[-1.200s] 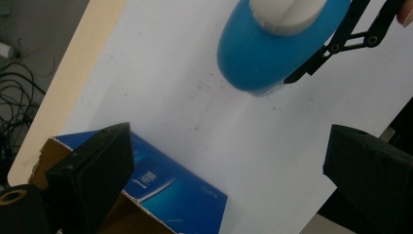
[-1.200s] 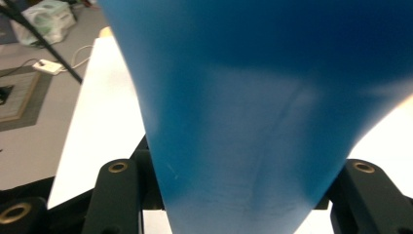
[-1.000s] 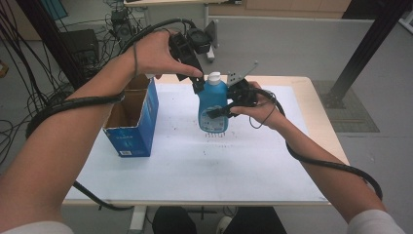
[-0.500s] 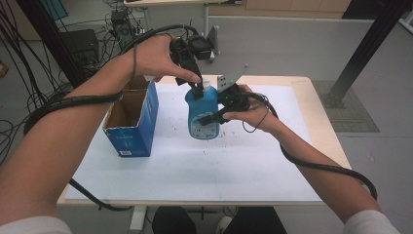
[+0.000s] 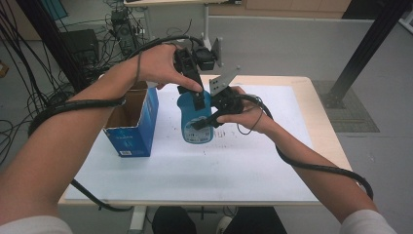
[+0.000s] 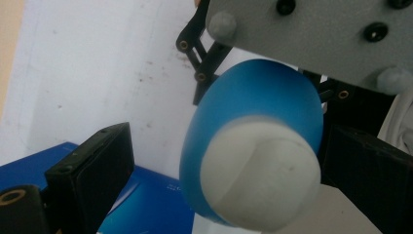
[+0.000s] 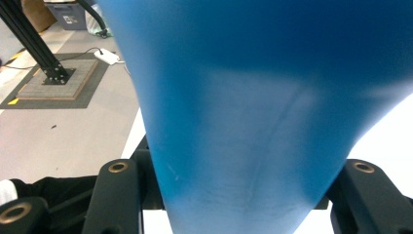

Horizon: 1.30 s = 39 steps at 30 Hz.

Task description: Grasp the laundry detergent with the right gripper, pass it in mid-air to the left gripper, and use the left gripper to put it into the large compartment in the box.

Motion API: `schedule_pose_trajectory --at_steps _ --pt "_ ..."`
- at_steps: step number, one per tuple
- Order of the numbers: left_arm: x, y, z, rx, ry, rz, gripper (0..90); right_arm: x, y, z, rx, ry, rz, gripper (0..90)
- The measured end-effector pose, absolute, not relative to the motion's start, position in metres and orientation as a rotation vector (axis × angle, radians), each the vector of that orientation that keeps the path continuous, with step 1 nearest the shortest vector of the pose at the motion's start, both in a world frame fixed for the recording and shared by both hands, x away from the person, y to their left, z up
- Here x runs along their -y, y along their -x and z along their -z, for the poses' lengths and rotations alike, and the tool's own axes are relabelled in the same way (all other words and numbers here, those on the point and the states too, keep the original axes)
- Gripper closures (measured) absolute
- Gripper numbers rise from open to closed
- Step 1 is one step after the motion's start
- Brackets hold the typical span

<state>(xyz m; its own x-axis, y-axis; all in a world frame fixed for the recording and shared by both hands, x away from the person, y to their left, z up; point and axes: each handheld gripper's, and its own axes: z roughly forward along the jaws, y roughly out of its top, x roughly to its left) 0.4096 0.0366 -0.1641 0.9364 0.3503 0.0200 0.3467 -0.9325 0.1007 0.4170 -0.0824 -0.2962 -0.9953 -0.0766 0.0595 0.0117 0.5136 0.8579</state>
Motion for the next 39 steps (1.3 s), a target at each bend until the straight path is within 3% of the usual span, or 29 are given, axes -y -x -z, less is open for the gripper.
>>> schedule_pose_trajectory --at_steps 39 --pt "-0.024 -0.405 0.176 -0.492 -3.039 -0.004 5.2 0.089 -0.413 0.291 2.652 -0.059 1.548 43.4"
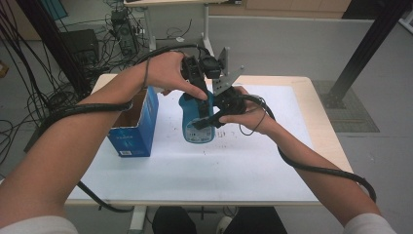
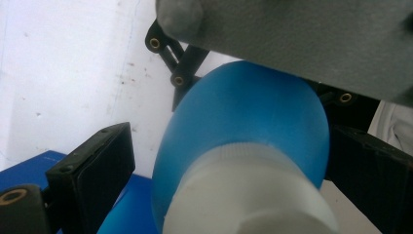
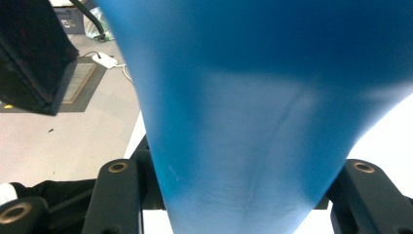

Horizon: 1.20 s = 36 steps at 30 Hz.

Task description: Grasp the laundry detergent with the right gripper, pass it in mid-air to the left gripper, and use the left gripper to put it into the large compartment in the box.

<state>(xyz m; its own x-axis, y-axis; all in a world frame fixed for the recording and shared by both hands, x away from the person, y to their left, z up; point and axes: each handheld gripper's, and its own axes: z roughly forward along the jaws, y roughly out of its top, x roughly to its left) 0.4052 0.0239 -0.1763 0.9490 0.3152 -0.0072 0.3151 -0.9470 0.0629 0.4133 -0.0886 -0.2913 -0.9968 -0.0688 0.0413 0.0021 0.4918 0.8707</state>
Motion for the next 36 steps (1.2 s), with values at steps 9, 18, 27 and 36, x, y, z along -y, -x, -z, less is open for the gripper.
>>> schedule_pose_trajectory --at_steps 9,18,27,36 --pt "-0.0254 -0.4056 0.1767 -0.491 -3.048 -0.013 5.8 0.0870 -0.4139 0.2921 2.654 -0.066 1.547 43.4" --pt "-0.0254 -0.4071 0.1779 -0.491 -3.054 -0.015 5.7 0.0872 -0.4145 0.2927 2.652 -0.063 1.545 43.4" --pt "-0.0246 -0.4082 0.1770 -0.491 -3.057 -0.019 5.7 0.0875 -0.4155 0.2926 2.655 -0.061 1.550 43.4" --pt "-0.0247 -0.4076 0.1776 -0.492 -3.062 -0.025 5.9 0.0876 -0.4151 0.2922 2.660 -0.065 1.550 43.4"
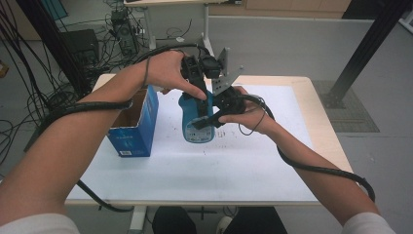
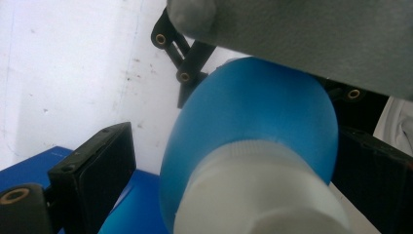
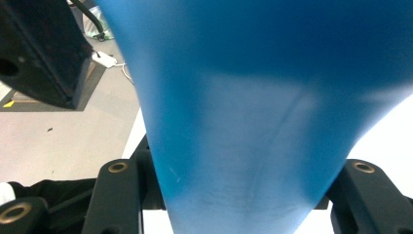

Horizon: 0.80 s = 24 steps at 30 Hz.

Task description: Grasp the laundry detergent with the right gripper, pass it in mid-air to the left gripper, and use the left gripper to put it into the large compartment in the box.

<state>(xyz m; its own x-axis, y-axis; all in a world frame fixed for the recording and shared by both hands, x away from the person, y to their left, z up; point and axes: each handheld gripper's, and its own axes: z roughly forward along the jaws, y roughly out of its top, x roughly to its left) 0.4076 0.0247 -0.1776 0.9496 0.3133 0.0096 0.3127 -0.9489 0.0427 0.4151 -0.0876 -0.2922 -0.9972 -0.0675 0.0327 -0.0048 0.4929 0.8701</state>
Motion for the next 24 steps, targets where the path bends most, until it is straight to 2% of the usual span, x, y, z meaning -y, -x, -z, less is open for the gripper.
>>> schedule_pose_trajectory --at_steps 24 --pt "-0.0264 -0.4081 0.1789 -0.489 -3.076 -0.033 7.7 0.0858 -0.4152 0.2927 2.658 -0.069 1.554 43.4"
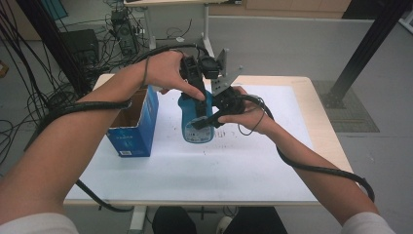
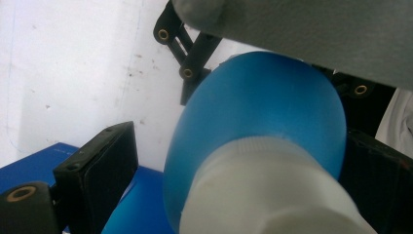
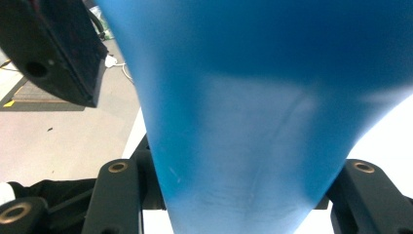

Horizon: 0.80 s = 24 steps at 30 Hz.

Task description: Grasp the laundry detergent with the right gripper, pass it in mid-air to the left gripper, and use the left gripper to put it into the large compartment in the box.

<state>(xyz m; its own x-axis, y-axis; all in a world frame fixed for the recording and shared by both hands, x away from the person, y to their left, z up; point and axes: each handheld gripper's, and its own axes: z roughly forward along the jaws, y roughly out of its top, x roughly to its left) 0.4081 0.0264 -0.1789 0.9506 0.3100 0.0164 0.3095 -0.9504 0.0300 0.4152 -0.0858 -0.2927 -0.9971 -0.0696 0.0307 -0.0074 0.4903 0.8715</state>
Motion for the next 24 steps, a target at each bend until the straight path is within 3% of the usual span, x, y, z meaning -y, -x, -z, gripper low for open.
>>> schedule_pose_trajectory --at_steps 16,24 --pt "-0.0250 -0.4088 0.1801 -0.480 -3.085 -0.030 9.0 0.0862 -0.4153 0.2929 2.657 -0.062 1.551 43.4" --pt "-0.0250 -0.4071 0.1819 -0.476 -3.089 -0.024 23.2 0.0850 -0.4142 0.2941 2.668 -0.074 1.549 43.4"
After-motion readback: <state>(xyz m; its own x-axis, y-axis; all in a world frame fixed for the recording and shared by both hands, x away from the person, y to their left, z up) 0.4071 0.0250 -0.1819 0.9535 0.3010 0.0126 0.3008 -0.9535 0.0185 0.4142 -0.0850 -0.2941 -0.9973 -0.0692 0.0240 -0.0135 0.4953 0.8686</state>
